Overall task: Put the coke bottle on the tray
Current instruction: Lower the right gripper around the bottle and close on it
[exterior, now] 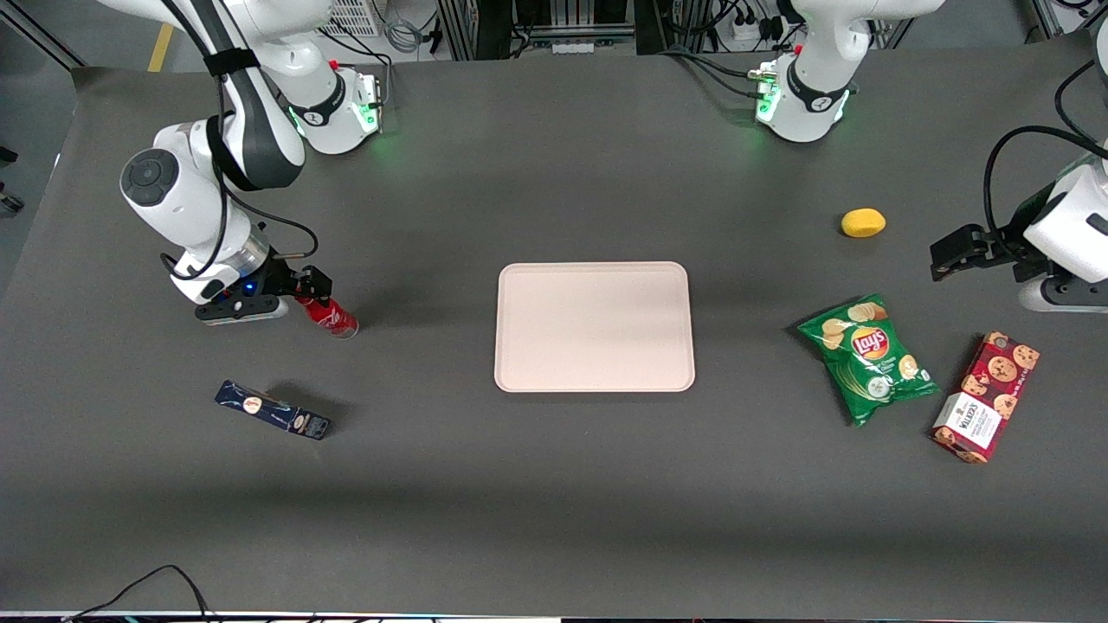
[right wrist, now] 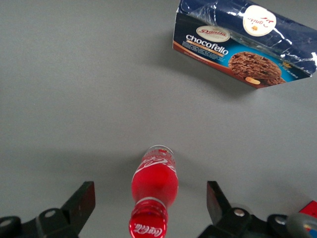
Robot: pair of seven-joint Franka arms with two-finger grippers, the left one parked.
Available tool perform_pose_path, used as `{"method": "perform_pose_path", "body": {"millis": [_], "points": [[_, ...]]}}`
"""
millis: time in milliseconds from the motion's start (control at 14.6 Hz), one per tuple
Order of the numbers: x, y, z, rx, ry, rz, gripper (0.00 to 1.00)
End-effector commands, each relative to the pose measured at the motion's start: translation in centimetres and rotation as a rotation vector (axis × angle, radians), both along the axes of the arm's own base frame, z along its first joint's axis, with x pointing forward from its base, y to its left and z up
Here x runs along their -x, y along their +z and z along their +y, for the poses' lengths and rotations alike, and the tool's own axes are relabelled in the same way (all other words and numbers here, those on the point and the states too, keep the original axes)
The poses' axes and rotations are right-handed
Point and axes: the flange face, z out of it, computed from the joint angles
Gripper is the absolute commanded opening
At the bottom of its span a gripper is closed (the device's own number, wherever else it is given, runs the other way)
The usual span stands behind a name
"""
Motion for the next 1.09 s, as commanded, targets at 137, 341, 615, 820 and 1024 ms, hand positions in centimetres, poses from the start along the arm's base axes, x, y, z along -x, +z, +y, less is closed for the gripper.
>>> {"method": "perform_pose_path", "body": {"millis": [137, 341, 615, 820, 1024], "points": [[0.5, -1.9, -0.5, -0.003, 0.019, -0.021, 1.0], [0.6, -2.3, -0.7, -0.003, 0.012, -0.017, 1.0], [0.5, -3.1, -0.6, -0.002, 0.01, -0.009, 1.0], [0.6, -3.3, -0.6, -0.002, 0.006, -0.006, 1.0], [0.6, -4.0, -0.4, -0.002, 0.001, -0.002, 1.0]]}}
